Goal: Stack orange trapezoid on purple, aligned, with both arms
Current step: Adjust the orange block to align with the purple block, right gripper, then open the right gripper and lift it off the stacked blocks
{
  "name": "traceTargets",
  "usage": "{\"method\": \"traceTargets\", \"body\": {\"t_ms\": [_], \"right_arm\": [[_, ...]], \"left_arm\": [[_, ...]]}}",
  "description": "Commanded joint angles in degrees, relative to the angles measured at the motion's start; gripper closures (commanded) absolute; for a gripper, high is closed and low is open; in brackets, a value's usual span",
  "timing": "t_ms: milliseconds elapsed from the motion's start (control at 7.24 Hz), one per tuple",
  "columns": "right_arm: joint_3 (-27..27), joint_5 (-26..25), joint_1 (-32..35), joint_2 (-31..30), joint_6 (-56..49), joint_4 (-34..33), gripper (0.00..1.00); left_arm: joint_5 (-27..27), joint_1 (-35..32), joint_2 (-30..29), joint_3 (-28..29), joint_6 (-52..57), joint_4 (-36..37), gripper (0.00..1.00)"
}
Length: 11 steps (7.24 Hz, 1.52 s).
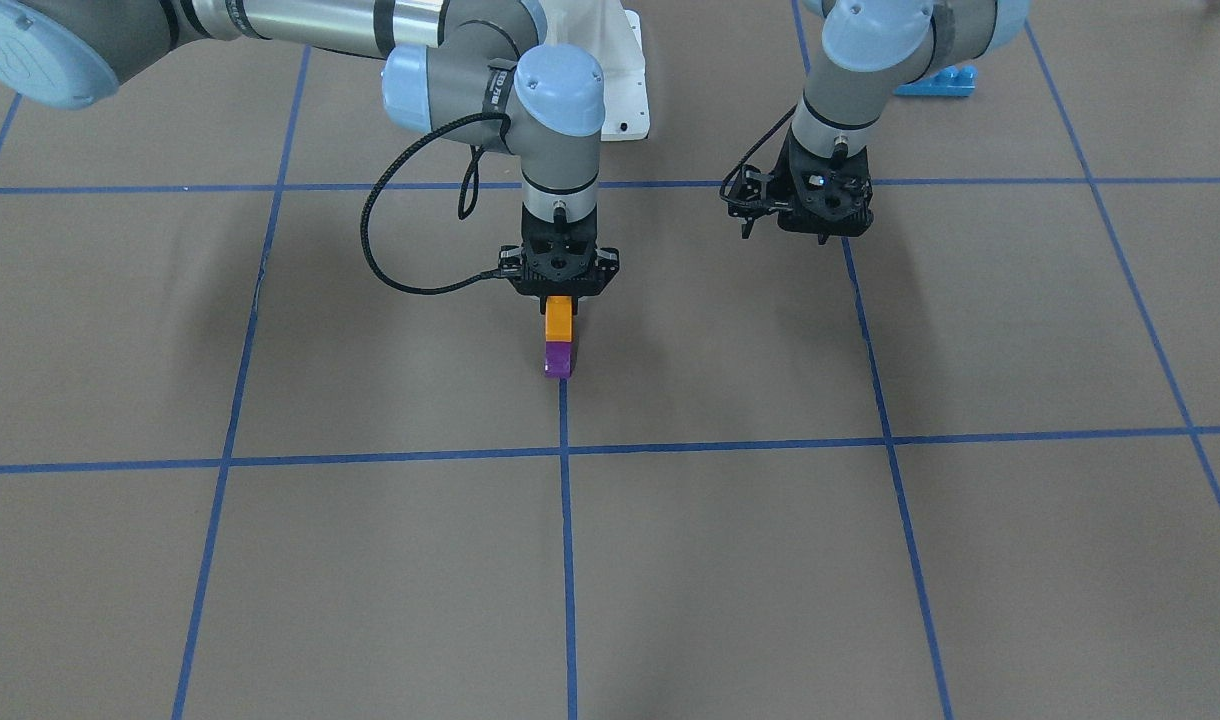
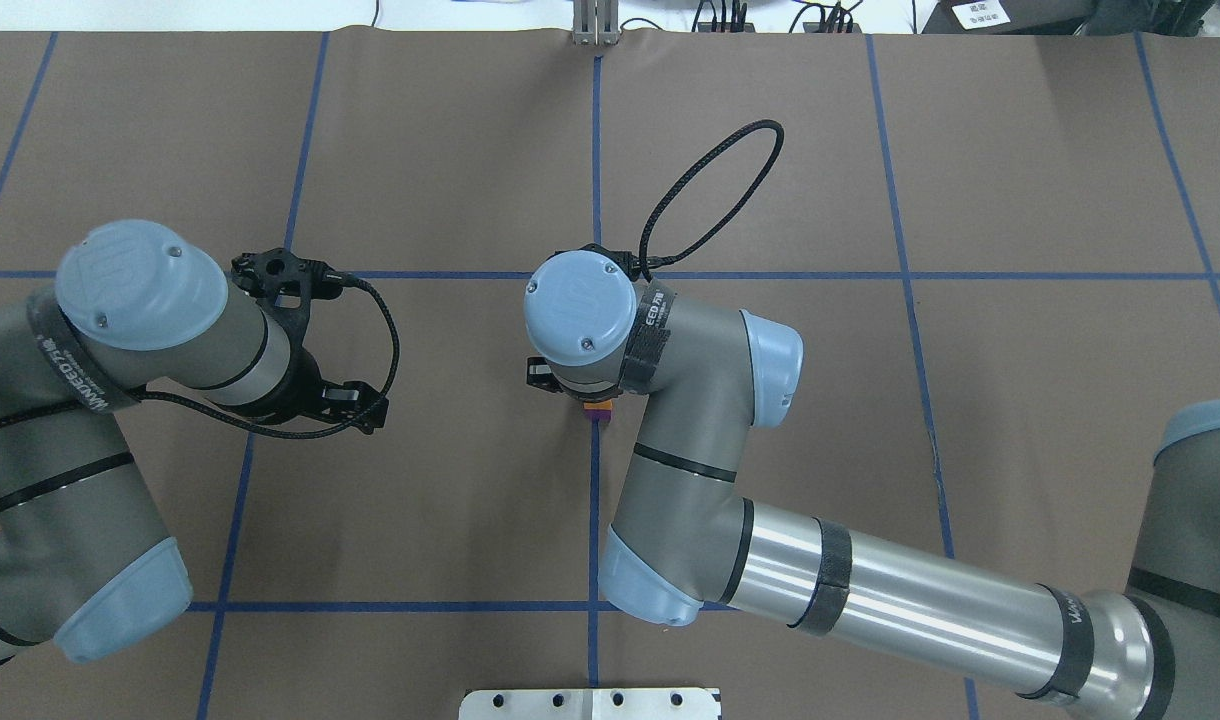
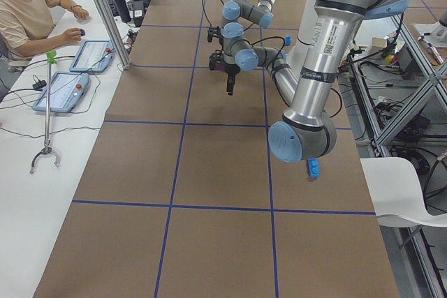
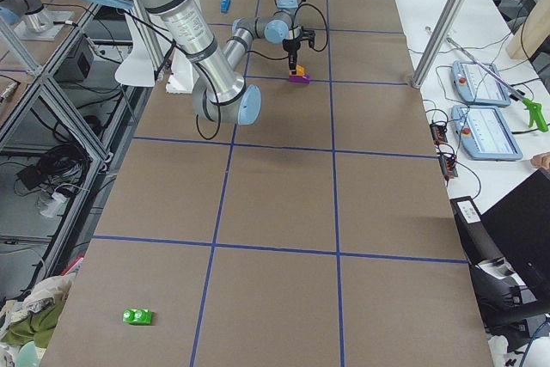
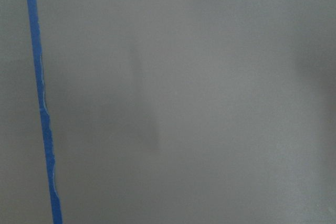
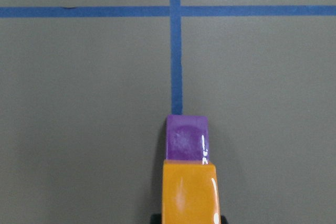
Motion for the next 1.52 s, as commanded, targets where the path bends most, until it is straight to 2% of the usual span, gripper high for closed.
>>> {"method": "traceTargets", "body": {"t_ms": [0,138,691,829,967,1105,1243,1381], "right_arm": [[-0.1,-0.5,-0.2,-0.1,0.0,0.0,1.00],[0.0,-0.8,-0.4,0.0,0.2,0.0,0.01],[1.7,-1.7,-0.2,-0.1,-0.6,-0.1,0.00],[5.3,-1.1,0.4,-1.2,-0.7,-0.8,0.00],[10.4,1.0,2.2,-5.3,-0.7,-0.9,0.00],[15.7,7.3,6.4,-10.8,-0.8,-0.9,0.00],[20.0,13.0,10.4,-16.5,-4.2,-0.7,0.00],[23.5,17.1,14.6,-23.4,-12.2,-0.5,0.00]], "left_arm": [[0.0,0.1,0.0,0.1,0.0,0.0,0.00],[0.0,0.1,-0.1,0.1,0.0,0.0,0.00],[0.0,0.1,-0.6,0.1,-1.1,0.0,0.00],[0.1,-0.2,-0.6,-0.1,-1.0,0.1,0.00],[0.1,-1.0,-0.5,-0.4,-0.3,0.1,0.00],[0.0,-2.5,-0.3,-0.5,0.7,0.3,0.00],[-0.2,-4.1,0.8,-0.9,4.1,0.5,0.00],[-0.4,-6.1,3.6,-1.8,7.7,0.4,0.00]]}}
